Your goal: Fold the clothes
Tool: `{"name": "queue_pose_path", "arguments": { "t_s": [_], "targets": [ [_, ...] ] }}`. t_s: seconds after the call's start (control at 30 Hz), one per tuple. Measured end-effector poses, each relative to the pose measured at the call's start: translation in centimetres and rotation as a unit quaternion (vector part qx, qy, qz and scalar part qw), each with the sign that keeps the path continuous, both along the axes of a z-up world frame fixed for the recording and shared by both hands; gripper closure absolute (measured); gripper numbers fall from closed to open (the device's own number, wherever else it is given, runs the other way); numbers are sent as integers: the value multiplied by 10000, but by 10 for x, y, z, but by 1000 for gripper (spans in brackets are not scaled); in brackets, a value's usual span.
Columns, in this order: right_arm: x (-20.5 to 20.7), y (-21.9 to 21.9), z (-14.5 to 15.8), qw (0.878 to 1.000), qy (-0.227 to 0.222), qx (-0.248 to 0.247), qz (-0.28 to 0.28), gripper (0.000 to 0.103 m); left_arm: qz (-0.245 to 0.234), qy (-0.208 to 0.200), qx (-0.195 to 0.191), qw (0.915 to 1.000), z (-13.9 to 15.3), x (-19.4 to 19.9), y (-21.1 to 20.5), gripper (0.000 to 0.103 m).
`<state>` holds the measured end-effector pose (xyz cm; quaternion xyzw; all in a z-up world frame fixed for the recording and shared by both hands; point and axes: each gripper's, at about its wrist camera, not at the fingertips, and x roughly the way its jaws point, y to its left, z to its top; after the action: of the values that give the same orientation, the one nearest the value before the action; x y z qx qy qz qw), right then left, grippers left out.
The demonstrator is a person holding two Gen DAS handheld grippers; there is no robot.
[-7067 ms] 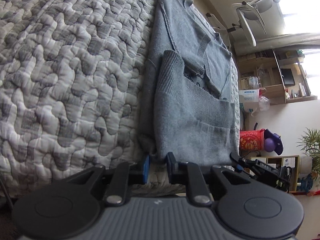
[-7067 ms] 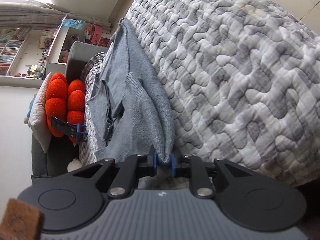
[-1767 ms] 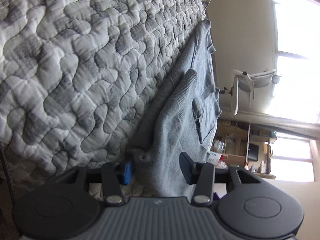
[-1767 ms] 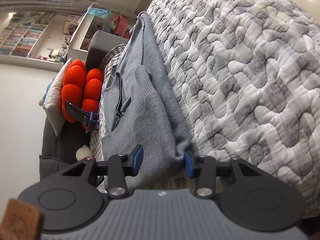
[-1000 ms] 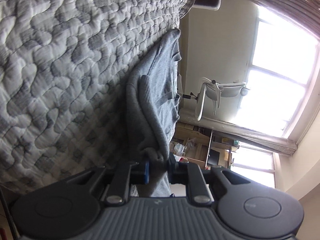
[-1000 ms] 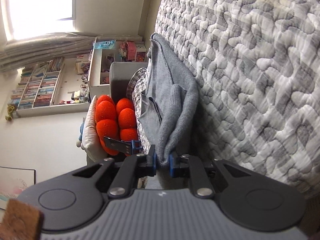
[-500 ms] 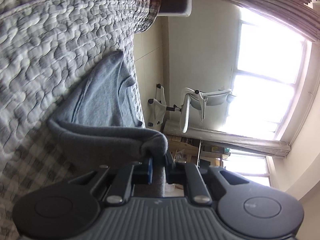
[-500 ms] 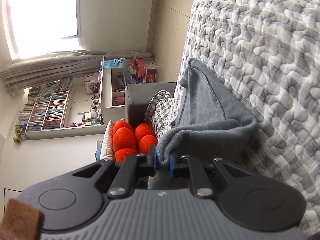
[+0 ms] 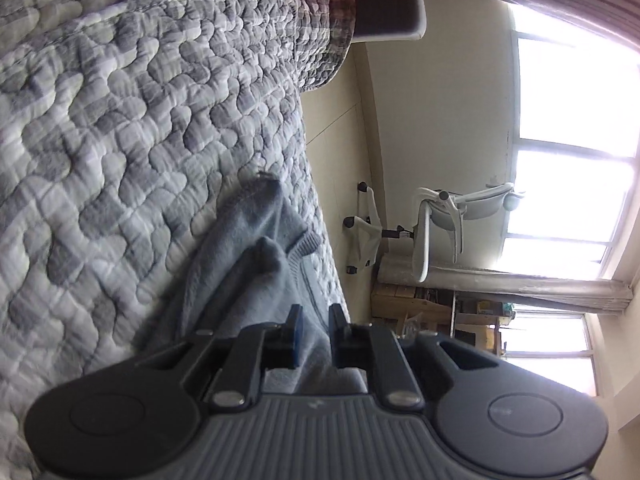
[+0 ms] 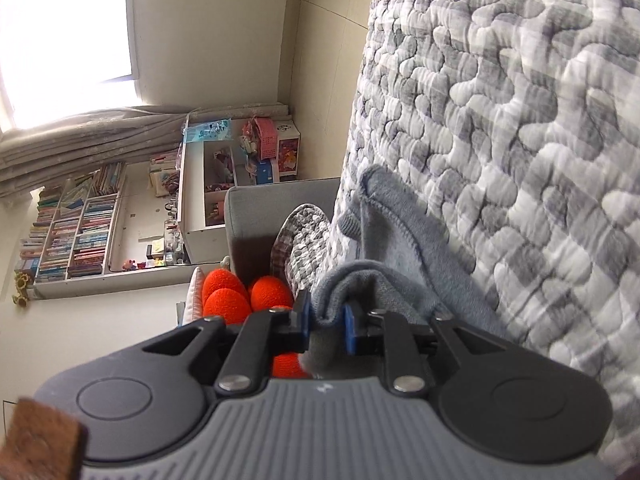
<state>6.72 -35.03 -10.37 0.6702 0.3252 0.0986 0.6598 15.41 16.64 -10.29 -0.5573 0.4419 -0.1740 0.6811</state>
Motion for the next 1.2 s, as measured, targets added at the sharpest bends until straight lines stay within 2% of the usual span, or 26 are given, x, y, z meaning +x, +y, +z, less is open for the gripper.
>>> {"name": "queue_pose_path", "arguments": {
  "t_s": [0.13, 0.17, 0.27, 0.3, 0.43, 0.53, 0.6, 0.7, 0.77, 0.83, 0.9, 0.93, 1.03, 1.1, 1.2],
  "targets": [
    [9, -5, 7, 9954, -475, -736, 380, 60, -287, -588, 585, 9961, 0, 16, 6, 88],
    [10, -5, 11, 9921, -640, -967, 479, 58, -319, -771, 731, 9938, 1, 18, 8, 83],
    [12, -3, 16, 9786, -1024, -1651, 679, 57, -451, -1227, 1066, 9857, 2, 22, 10, 70],
    [13, -1, 17, 9727, -1117, -1902, 718, 57, -519, -1311, 1177, 9830, 2, 23, 9, 69],
    [18, 17, 15, 9406, -1384, -2981, 852, 57, -777, -1662, 1648, 9691, 2, 29, -3, 69],
    [23, 36, 15, 9141, -1612, -3604, 929, 57, -955, -1937, 2026, 9551, 3, 33, -18, 69],
    [29, 50, 15, 8940, -1784, -3988, 995, 57, -1058, -2102, 2297, 9444, 5, 35, -28, 73],
    [31, 66, 15, 8634, -1911, -4528, 1140, 69, -1119, -2292, 2730, 9276, 8, 33, -39, 75],
    [31, 76, 14, 8407, -1924, -4919, 1194, 74, -1079, -2370, 2946, 9195, 11, 31, -42, 84],
    [29, 82, 14, 8227, -1964, -5196, 1205, 81, -978, -2437, 3101, 9137, 15, 28, -45, 90],
    [26, 85, 15, 8093, -2011, -5395, 1160, 89, -862, -2545, 3310, 9046, 20, 22, -49, 92],
    [24, 87, 17, 8050, -2039, -5459, 1112, 89, -802, -2601, 3418, 8995, 23, 18, -51, 93],
    [21, 92, 24, 7936, -2158, -5608, 950, 90, -646, -2835, 3643, 8848, 37, 10, -55, 94],
    [23, 95, 29, 7875, -2226, -5682, 868, 91, -528, -2976, 3692, 8789, 47, 8, -57, 94],
    [33, 96, 28, 7858, -2232, -5713, 798, 91, -423, -3105, 3745, 8727, 59, 12, -59, 94]
  ]
}}
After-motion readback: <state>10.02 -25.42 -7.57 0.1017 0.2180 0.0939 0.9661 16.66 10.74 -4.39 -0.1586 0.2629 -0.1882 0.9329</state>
